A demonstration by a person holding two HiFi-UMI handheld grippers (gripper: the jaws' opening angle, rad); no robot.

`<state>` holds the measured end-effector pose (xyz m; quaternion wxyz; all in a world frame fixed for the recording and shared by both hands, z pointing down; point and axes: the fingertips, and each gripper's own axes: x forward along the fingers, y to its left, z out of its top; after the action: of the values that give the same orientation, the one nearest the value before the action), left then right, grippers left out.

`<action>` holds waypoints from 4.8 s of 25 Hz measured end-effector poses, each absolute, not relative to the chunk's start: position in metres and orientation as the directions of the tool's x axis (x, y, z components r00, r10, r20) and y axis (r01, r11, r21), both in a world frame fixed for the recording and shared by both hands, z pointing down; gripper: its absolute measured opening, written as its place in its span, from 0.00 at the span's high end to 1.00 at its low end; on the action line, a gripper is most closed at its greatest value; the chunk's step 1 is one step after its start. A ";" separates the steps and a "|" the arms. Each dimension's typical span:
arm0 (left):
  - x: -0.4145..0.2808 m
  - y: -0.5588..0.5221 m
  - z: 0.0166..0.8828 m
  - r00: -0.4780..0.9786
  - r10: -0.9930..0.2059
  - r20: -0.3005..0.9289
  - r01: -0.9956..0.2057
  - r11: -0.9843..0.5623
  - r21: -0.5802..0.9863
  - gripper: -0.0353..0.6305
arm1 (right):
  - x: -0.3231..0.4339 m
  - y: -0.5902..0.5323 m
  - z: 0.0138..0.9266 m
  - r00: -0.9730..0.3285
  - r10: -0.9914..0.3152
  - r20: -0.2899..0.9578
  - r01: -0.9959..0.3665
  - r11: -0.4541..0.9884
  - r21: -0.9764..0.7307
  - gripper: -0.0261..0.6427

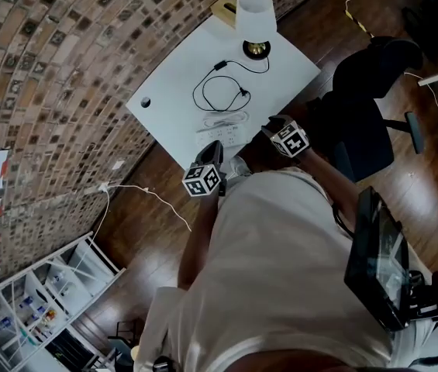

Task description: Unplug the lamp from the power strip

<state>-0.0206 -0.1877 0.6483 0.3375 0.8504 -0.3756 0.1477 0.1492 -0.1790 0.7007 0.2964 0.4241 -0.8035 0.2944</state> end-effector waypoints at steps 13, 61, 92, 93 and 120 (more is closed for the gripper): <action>0.028 -0.091 0.651 0.612 -0.547 0.570 -0.790 -0.451 0.416 0.94 | 0.196 -0.106 0.720 -0.586 -0.381 0.715 -0.784 0.488 -0.383 0.76; -0.185 0.182 0.659 0.438 -0.672 0.597 -0.868 -0.144 0.475 0.94 | -0.057 0.101 0.654 -0.845 -0.279 0.457 -0.491 0.744 -0.454 0.80; -0.198 0.214 0.655 0.567 -0.613 0.550 -0.821 -0.370 0.434 0.94 | -0.068 0.168 0.639 -0.703 -0.437 0.561 -0.612 0.774 -0.163 0.83; -0.188 0.214 0.655 0.570 -0.610 0.551 -0.820 -0.373 0.435 0.94 | -0.058 0.168 0.639 -0.698 -0.444 0.561 -0.618 0.769 -0.161 0.83; 0.078 0.310 0.659 0.531 -0.613 0.584 -0.840 -0.295 0.454 0.94 | 0.191 0.266 0.665 -0.726 -0.291 0.623 -0.513 0.833 -0.208 0.85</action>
<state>0.0784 0.3101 0.6587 0.3754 0.7904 -0.4598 0.1513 0.1912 0.2659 0.6653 0.2971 0.2208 -0.9101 0.1862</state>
